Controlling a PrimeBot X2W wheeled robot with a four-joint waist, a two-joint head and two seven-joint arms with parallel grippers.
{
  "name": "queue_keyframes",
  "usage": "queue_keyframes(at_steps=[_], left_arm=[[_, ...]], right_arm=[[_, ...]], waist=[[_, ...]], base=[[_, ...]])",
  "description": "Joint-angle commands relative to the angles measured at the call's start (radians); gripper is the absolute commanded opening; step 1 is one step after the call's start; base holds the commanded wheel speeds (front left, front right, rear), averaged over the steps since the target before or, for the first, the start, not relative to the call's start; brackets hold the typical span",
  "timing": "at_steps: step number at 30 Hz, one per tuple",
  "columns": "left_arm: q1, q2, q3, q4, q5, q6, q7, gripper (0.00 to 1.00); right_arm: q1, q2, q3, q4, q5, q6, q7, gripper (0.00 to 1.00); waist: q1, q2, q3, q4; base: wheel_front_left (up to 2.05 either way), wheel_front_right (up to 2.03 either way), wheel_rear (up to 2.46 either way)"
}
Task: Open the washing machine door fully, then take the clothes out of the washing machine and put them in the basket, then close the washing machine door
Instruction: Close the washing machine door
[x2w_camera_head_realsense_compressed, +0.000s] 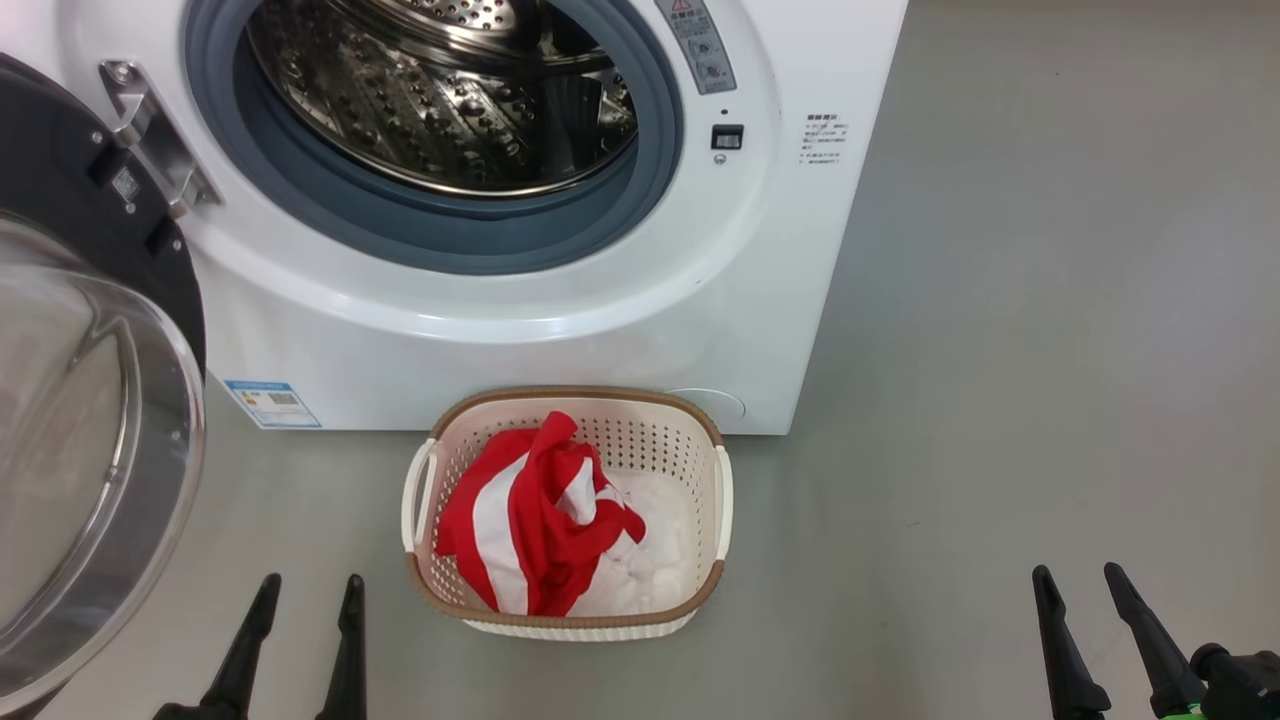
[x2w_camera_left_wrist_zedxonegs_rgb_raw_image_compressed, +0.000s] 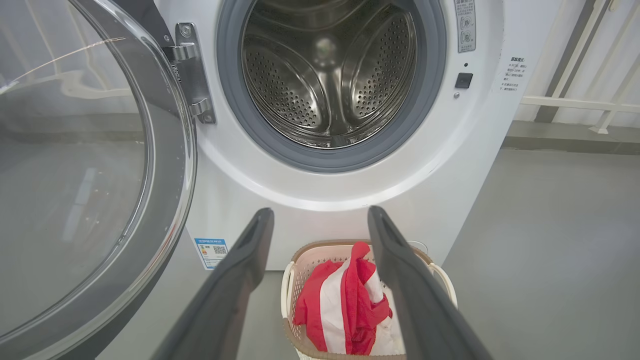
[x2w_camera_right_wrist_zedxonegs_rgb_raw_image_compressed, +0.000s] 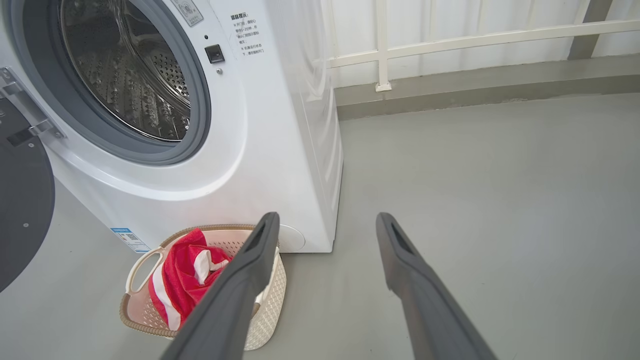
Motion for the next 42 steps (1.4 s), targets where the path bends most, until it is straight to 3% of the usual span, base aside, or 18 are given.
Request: queue_keyframes(at_steps=[1,13,18,32,42], left_arm=[[-0.029,0.012,0.033,-0.030,-0.007,0.000,-0.005,1.00],[-0.032,0.012,0.027,-0.023,-0.015,0.010,-0.005,1.00],[-0.032,0.012,0.018,-0.007,-0.032,0.036,-0.005,1.00],[0.004,0.012,-0.037,0.009,-0.095,0.109,-0.005,1.00],[0.021,0.012,-0.074,0.009,-0.130,0.135,-0.005,1.00]], right_arm=[[-0.024,-0.016,0.023,-0.023,-0.003,0.007,-0.006,1.00],[-0.022,-0.018,0.024,-0.023,-0.002,0.007,-0.006,1.00],[-0.019,-0.026,0.037,-0.020,-0.004,0.007,-0.006,1.00],[-0.049,-0.087,0.106,-0.004,0.003,0.007,-0.006,1.00],[-0.056,-0.108,0.137,0.009,0.010,0.007,-0.006,1.00]], waist=[[0.0000,0.0000,0.000,0.000],[0.0000,0.0000,-0.002,0.006],[0.0000,0.0000,-0.010,0.055],[0.0000,0.0000,-0.030,0.292],[0.0000,0.0000,-0.043,0.451]], base=[[-0.38,0.38,0.00],[-0.03,0.03,0.00],[0.00,0.00,0.00],[0.00,0.00,0.00],[0.00,0.00,0.00]])
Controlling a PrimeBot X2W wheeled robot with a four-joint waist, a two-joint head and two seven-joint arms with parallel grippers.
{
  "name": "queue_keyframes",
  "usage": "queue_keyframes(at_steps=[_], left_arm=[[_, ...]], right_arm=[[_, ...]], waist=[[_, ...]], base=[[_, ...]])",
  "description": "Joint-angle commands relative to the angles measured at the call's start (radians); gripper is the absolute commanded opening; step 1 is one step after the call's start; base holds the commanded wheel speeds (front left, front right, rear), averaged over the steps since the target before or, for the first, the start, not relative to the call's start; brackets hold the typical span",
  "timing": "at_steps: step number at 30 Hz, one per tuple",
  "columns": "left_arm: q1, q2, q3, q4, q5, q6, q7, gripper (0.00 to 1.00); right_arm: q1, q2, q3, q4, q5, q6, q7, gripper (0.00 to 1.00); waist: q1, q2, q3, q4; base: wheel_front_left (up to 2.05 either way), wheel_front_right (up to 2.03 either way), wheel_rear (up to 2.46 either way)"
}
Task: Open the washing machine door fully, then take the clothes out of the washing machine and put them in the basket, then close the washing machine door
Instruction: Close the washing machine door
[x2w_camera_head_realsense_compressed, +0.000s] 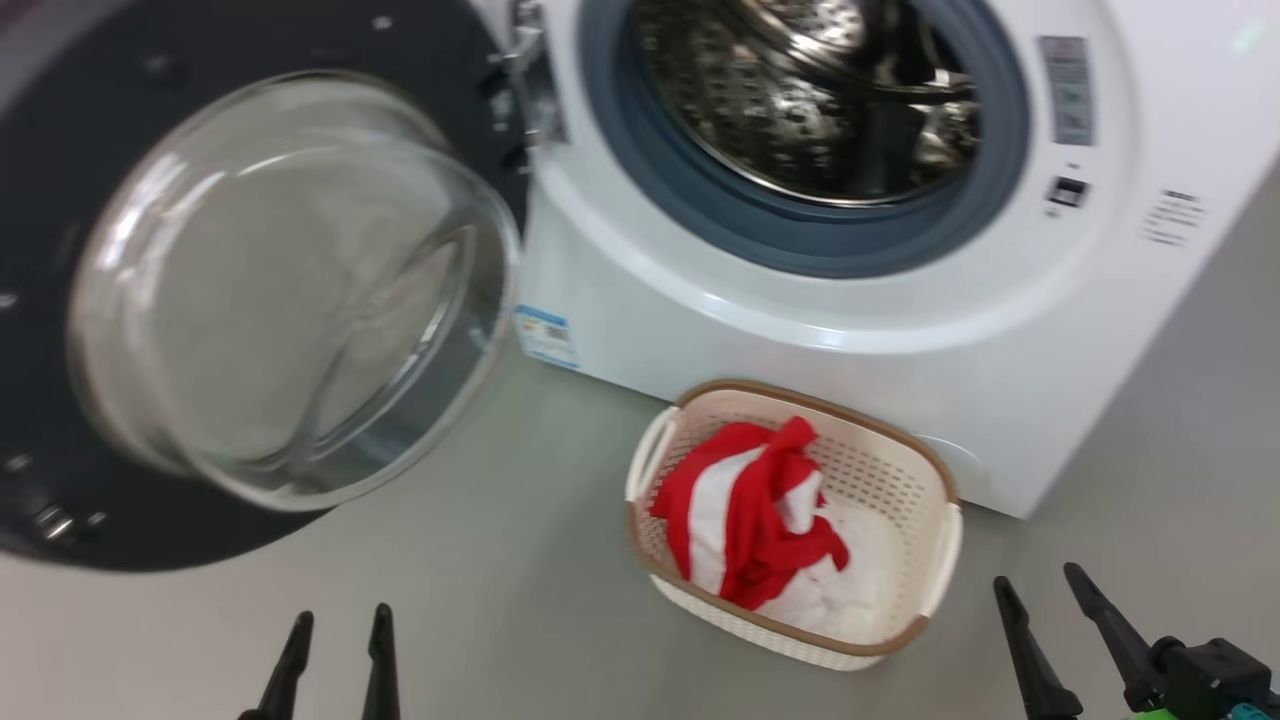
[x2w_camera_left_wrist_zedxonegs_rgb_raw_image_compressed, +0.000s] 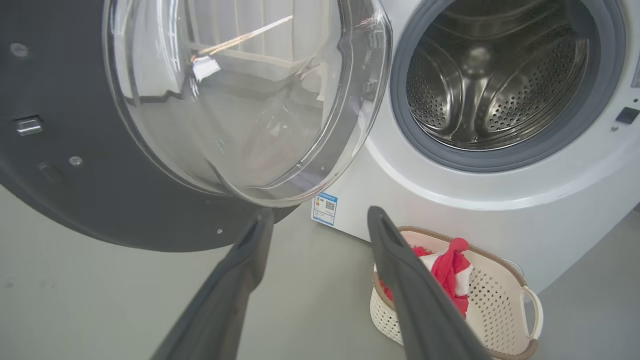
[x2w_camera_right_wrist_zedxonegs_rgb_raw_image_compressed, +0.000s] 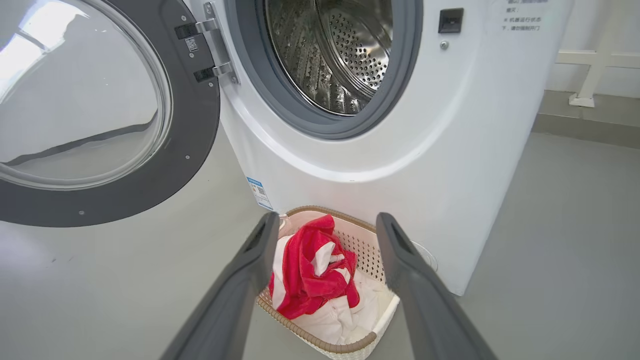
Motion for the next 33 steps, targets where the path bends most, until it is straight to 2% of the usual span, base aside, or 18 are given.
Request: queue_keyframes(at_steps=[1,13,26,27,28,29,31,33], left_arm=[[-0.002,0.011,0.032,-0.025,-0.010,0.013,-0.005,1.00],[0.040,0.011,0.051,-0.090,-0.061,0.076,-0.005,1.00],[0.041,0.011,0.056,-0.119,-0.070,0.084,-0.005,1.00],[0.038,0.011,0.056,-0.121,-0.071,0.083,-0.005,0.95],[0.035,0.011,0.056,-0.123,-0.073,0.082,-0.005,0.71],[0.031,0.011,0.057,-0.128,-0.078,0.080,-0.005,0.42],[0.015,0.011,0.065,-0.146,-0.081,0.070,-0.005,0.00],[-0.008,0.011,0.088,-0.178,-0.076,0.055,-0.005,0.00]], right_arm=[[-0.035,-0.021,0.029,-0.019,0.008,0.007,-0.006,1.00],[-0.131,-0.048,0.143,0.033,0.031,0.007,-0.006,1.00],[-0.140,-0.052,0.153,0.039,0.043,0.007,-0.006,1.00],[-0.139,-0.050,0.151,0.038,0.043,0.007,-0.006,1.00],[-0.137,-0.049,0.148,0.037,0.043,0.007,-0.006,1.00],[-0.137,-0.047,0.146,0.036,0.042,0.007,-0.006,1.00],[-0.135,-0.044,0.143,0.035,0.039,0.007,-0.006,1.00],[-0.133,-0.040,0.141,0.033,0.038,0.007,-0.006,1.00]], waist=[[0.0000,-0.0001,-0.009,0.087],[0.0000,-0.0001,0.000,0.111],[0.0000,-0.0001,-0.001,0.109],[0.0000,-0.0001,0.000,0.109],[0.0000,-0.0001,0.002,0.109],[0.0000,-0.0001,0.004,0.109],[0.0000,-0.0001,0.007,0.109],[0.0000,-0.0001,0.008,0.109]], base=[[0.00,0.00,0.00],[0.00,0.00,0.00],[0.00,0.00,0.00],[0.00,0.00,0.00],[0.00,0.00,0.00],[0.00,0.00,0.00],[0.00,0.00,0.00],[0.00,0.00,0.00]])
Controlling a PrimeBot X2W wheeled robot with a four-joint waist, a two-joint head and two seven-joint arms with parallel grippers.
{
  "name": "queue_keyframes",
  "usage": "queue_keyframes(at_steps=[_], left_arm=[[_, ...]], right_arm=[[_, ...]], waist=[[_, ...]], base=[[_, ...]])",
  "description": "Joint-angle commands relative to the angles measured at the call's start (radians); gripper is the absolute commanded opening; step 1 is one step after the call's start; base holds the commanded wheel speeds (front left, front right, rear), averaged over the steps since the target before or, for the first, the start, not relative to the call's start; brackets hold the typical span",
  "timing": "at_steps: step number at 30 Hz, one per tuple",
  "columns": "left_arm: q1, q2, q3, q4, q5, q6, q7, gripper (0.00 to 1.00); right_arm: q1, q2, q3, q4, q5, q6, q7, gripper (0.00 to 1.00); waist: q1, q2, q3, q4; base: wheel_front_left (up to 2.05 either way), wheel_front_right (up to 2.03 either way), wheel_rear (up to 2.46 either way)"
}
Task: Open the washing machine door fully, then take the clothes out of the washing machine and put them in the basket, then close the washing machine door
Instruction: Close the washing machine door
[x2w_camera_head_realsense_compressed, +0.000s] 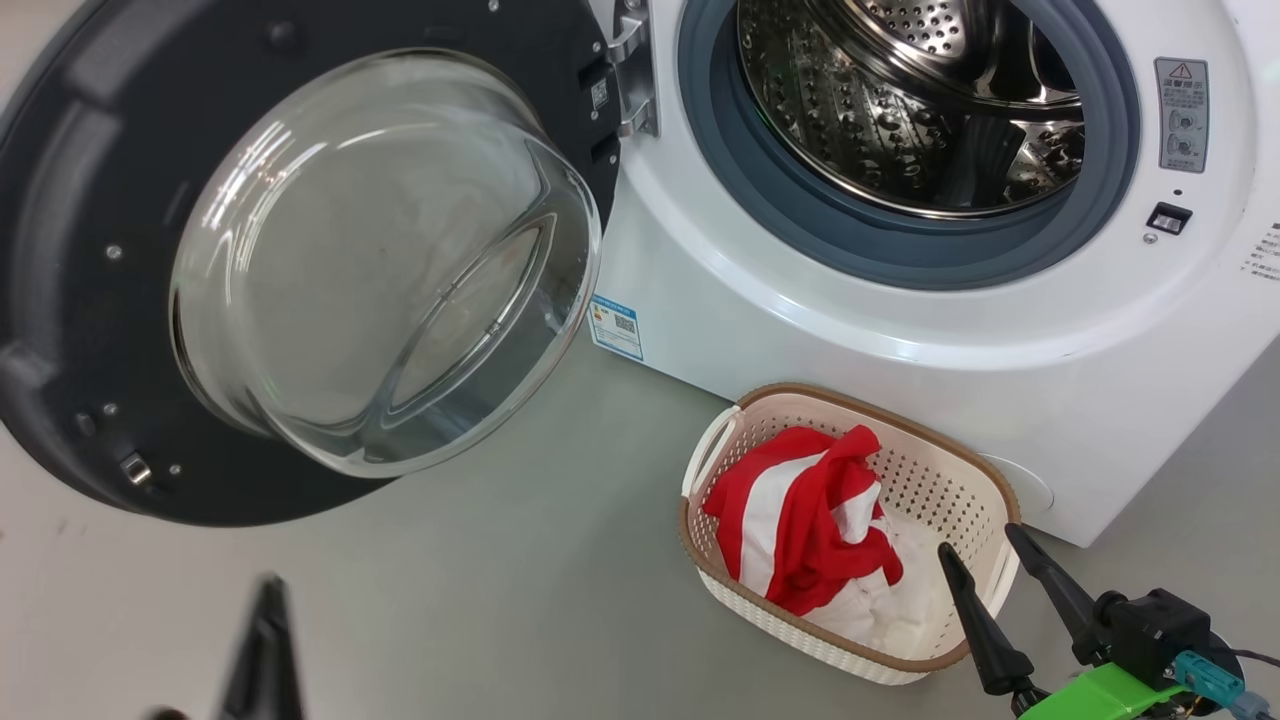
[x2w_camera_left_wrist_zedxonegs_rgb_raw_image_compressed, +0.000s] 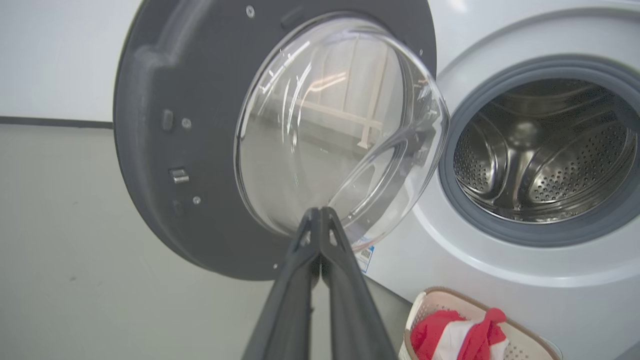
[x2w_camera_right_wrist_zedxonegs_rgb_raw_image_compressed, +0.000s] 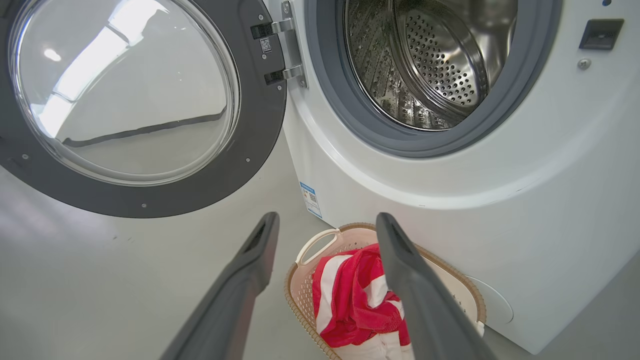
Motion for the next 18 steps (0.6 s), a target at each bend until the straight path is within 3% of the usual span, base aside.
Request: queue_keyframes(at_steps=[1,4,7,8,12,18], left_arm=[[-0.068,0.011,0.065,-0.060,-0.002,-0.012,-0.005,0.00],[-0.138,0.012,0.154,-0.134,0.029,-0.064,-0.005,0.00],[-0.239,0.054,0.249,-0.184,0.052,-0.123,-0.005,0.00],[-0.239,0.054,0.249,-0.184,0.052,-0.123,-0.005,0.00],[-0.404,0.162,0.350,-0.151,0.018,-0.168,-0.005,0.00],[-0.646,0.339,0.403,0.058,-0.157,-0.188,-0.001,0.00]], right_arm=[[-0.016,-0.007,0.013,-0.027,0.002,0.006,-0.006,1.00],[-0.012,-0.001,0.007,-0.031,-0.001,0.006,-0.006,1.00],[-0.008,0.003,-0.002,-0.034,-0.002,0.006,-0.006,1.00],[-0.008,0.003,-0.002,-0.034,-0.002,0.006,-0.006,1.00],[0.005,0.011,-0.021,-0.041,-0.007,0.006,-0.006,1.00],[0.029,0.020,-0.062,-0.060,-0.015,0.006,-0.006,1.00]], waist=[[0.0000,0.0000,0.002,0.000],[0.0000,0.0000,0.009,0.001],[0.0000,0.0000,0.017,0.002],[0.0000,0.0000,0.017,0.002],[0.0000,0.0000,0.026,0.000],[0.0000,0.0000,0.043,-0.002]], base=[[0.00,0.00,0.00],[0.00,0.00,0.00],[0.00,0.00,0.00],[0.00,0.00,0.00],[0.00,0.00,0.00],[0.00,0.00,0.00]])
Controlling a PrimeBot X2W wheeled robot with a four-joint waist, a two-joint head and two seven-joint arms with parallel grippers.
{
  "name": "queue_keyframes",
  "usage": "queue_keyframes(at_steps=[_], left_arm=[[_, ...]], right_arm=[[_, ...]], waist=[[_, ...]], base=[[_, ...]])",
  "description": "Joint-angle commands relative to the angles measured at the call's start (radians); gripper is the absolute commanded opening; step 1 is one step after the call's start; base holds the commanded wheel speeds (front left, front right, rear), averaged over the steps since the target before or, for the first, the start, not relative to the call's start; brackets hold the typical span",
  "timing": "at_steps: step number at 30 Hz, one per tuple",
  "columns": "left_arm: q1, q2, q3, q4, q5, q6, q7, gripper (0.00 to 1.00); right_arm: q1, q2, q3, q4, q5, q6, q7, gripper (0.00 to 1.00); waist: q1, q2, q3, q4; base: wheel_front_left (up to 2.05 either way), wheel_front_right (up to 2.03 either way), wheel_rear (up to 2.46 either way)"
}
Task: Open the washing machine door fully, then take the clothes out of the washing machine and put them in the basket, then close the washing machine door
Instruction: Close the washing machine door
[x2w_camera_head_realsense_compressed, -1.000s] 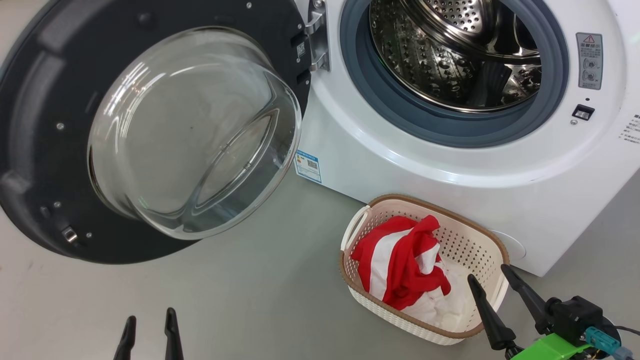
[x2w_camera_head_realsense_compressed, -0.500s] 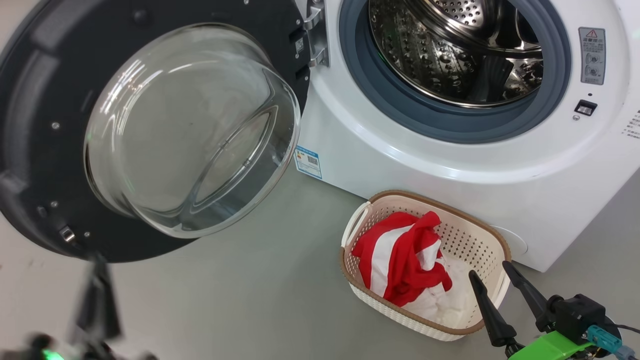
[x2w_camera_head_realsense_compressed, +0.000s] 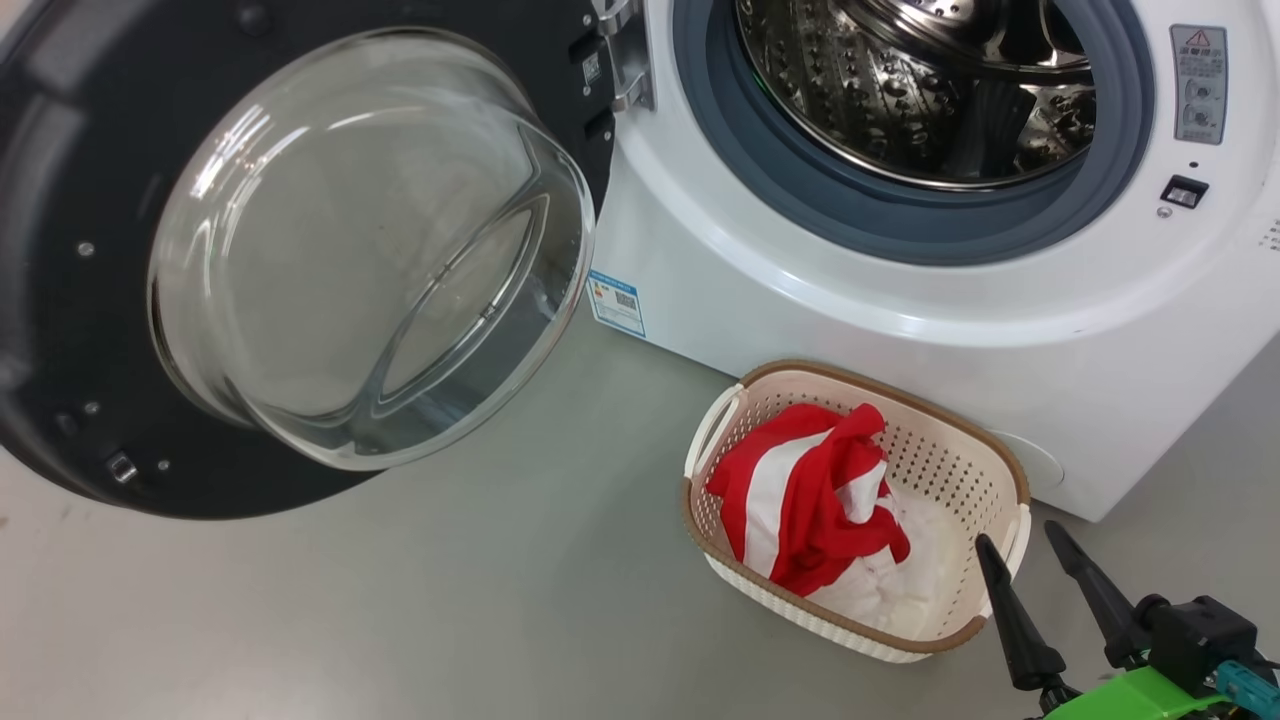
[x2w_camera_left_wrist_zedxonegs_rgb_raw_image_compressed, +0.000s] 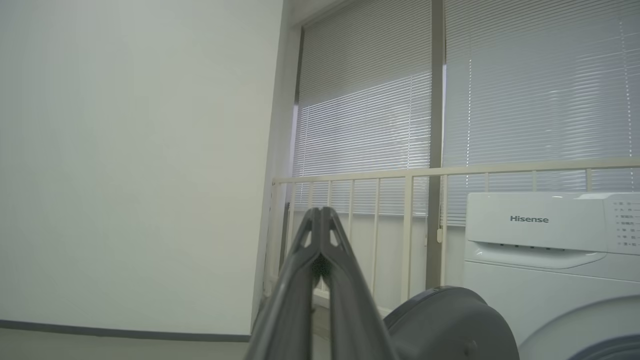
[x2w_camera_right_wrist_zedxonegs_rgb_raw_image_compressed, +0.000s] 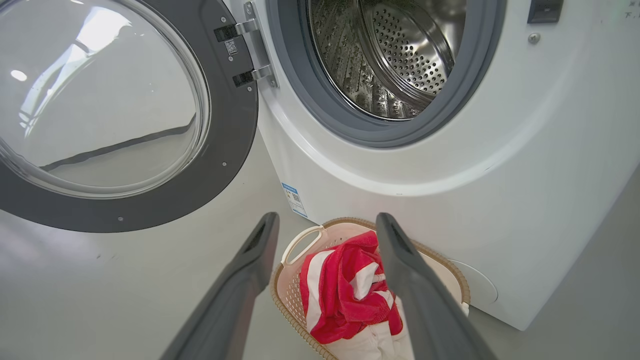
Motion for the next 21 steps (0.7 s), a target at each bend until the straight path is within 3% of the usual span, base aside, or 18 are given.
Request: queue_keyframes(at_steps=[1,10,16,17,21], left_arm=[[-0.035,0.062,0.029,0.004,-0.021,-0.005,0.010,0.00],[-0.239,0.259,-0.039,0.407,-0.344,-0.006,0.248,0.00],[-0.295,0.306,-0.106,0.602,-0.552,-0.006,0.544,0.00],[-0.295,0.306,-0.106,0.602,-0.552,-0.006,0.544,0.00],[-0.300,0.322,-0.147,0.634,-0.645,-0.006,0.706,0.00]], right_arm=[[-0.003,-0.008,0.015,-0.028,-0.013,0.006,-0.006,1.00],[-0.006,-0.021,-0.004,-0.054,-0.026,0.006,-0.006,1.00],[-0.018,-0.038,-0.003,-0.059,-0.030,0.006,-0.006,1.00],[-0.018,-0.038,-0.003,-0.059,-0.030,0.006,-0.006,1.00],[-0.025,-0.050,-0.006,-0.064,-0.030,0.006,-0.006,1.00]], waist=[[0.0000,-0.0001,0.007,0.000],[0.0000,-0.0001,0.069,-0.021],[0.0000,-0.0001,0.108,-0.023],[0.0000,-0.0001,0.108,-0.023],[0.0000,-0.0001,0.125,-0.021]], base=[[0.00,0.00,0.00],[0.00,0.00,0.00],[0.00,0.00,0.00],[0.00,0.00,0.00],[0.00,0.00,0.00]])
